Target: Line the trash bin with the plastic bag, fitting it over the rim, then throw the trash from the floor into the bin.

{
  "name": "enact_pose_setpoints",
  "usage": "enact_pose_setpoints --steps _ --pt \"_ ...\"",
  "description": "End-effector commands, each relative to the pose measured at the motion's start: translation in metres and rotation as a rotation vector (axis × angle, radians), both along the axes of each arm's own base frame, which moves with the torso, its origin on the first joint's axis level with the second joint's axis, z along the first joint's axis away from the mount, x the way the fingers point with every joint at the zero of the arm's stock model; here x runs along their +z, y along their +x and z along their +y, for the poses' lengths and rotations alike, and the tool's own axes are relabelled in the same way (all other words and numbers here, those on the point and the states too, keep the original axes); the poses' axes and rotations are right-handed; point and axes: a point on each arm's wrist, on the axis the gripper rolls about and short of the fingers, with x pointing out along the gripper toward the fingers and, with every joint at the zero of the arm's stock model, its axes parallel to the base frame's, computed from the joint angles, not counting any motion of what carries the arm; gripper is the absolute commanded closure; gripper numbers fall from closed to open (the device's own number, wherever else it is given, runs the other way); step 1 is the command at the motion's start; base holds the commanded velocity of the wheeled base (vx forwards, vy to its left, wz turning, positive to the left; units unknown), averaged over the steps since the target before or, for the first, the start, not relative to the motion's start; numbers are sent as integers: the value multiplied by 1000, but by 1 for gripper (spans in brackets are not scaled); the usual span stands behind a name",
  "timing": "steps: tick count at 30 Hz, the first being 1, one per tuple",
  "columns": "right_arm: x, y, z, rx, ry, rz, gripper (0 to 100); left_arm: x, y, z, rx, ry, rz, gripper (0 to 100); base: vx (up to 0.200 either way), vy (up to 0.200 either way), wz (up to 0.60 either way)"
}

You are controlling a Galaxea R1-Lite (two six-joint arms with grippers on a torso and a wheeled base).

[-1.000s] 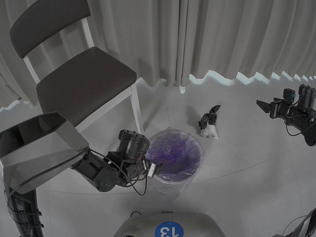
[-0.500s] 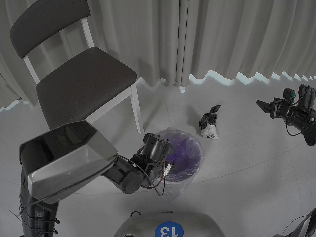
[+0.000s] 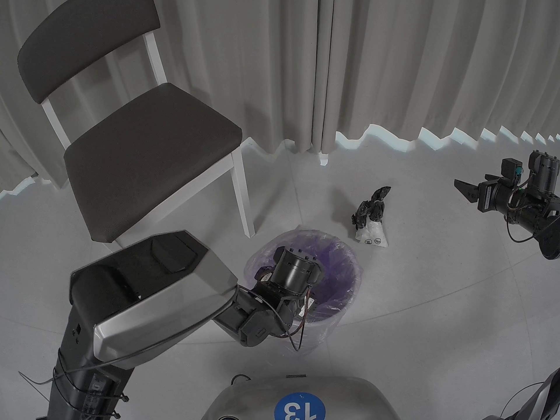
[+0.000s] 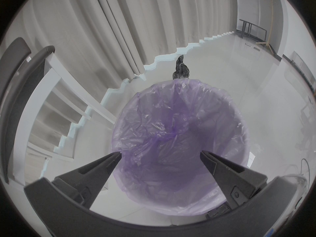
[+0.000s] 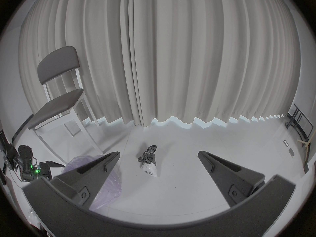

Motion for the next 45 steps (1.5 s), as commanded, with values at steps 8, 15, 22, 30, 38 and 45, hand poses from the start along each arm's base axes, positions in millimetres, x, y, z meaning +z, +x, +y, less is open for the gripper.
enact_pose_setpoints --steps 8,15,22,30,38,45 --pt "-1 1 0 1 -3 1 0 -13 2 -5 -14 58 56 0 0 0 0" --pt "0 0 0 1 -3 0 0 1 -15 8 -57 51 132 0 0 0 0" --pt "-1 0 1 4 -8 2 0 7 -39 30 -95 60 213 0 0 0 0" --pt "-1 -1 1 3 -6 2 0 17 -37 32 -93 33 192 0 0 0 0" --pt "-2 1 1 4 -7 5 0 31 -10 17 -52 -26 130 0 0 0 0" --pt "-2 1 0 2 -7 4 0 4 12 11 -7 41 160 0 0 0 0"
